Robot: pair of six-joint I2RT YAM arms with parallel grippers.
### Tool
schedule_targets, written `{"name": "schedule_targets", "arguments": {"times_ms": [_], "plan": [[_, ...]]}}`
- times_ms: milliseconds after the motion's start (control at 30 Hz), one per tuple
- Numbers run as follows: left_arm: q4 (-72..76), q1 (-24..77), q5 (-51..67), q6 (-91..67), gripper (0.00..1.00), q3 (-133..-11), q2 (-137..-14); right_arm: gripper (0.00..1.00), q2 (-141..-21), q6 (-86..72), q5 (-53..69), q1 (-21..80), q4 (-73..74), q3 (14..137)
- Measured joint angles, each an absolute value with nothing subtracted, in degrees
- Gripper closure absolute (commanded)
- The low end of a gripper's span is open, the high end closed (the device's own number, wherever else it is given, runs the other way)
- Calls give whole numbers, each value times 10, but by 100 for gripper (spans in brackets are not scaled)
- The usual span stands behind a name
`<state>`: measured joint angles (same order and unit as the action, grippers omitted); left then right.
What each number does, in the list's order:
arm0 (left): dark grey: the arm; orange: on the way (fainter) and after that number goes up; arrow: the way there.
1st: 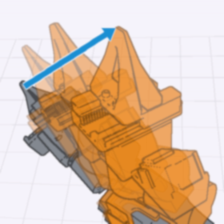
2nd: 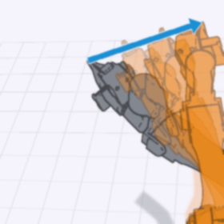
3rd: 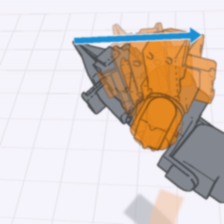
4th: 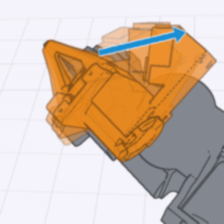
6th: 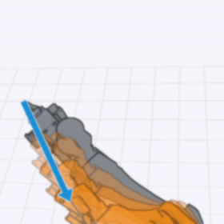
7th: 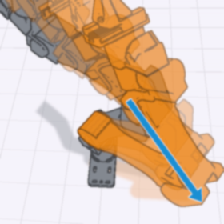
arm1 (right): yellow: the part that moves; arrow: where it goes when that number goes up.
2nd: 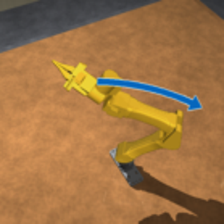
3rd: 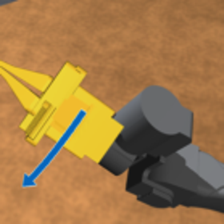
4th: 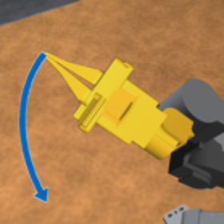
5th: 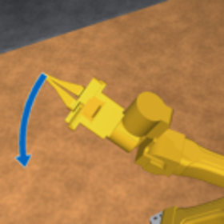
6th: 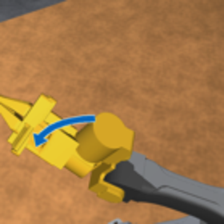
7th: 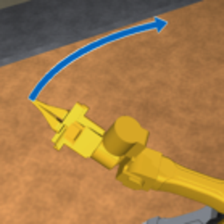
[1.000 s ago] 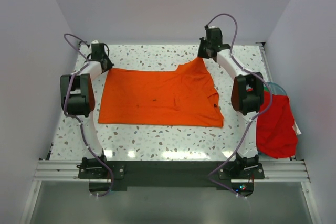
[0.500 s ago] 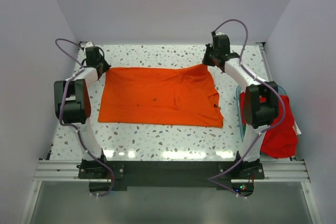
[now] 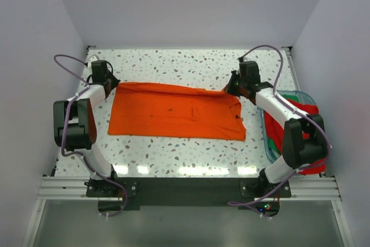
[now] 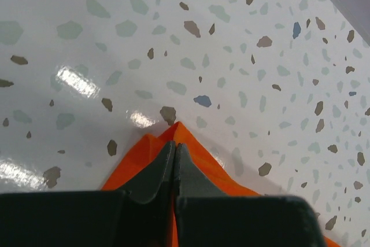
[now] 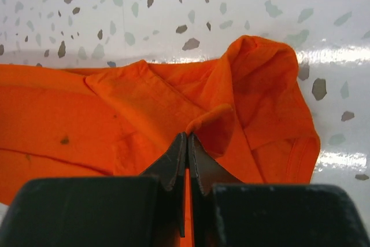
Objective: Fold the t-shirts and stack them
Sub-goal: Fold the tshirt
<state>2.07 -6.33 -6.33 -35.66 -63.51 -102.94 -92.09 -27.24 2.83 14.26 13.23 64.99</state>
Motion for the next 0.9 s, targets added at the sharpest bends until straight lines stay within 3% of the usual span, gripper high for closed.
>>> {"name": "schedule_targets", "arguments": {"times_ms": [767,867,900], "plan": [[-16,-63,-125,-417,100,-524,-922,100,-804,-300,42,146,122,482],[-23,-63,-131,-428,91,-515,-915,100,-801,-301,47,146,113,465],[-24,-63,-134,-431,81,-510,-912,100,-801,-302,51,146,109,458]]}}
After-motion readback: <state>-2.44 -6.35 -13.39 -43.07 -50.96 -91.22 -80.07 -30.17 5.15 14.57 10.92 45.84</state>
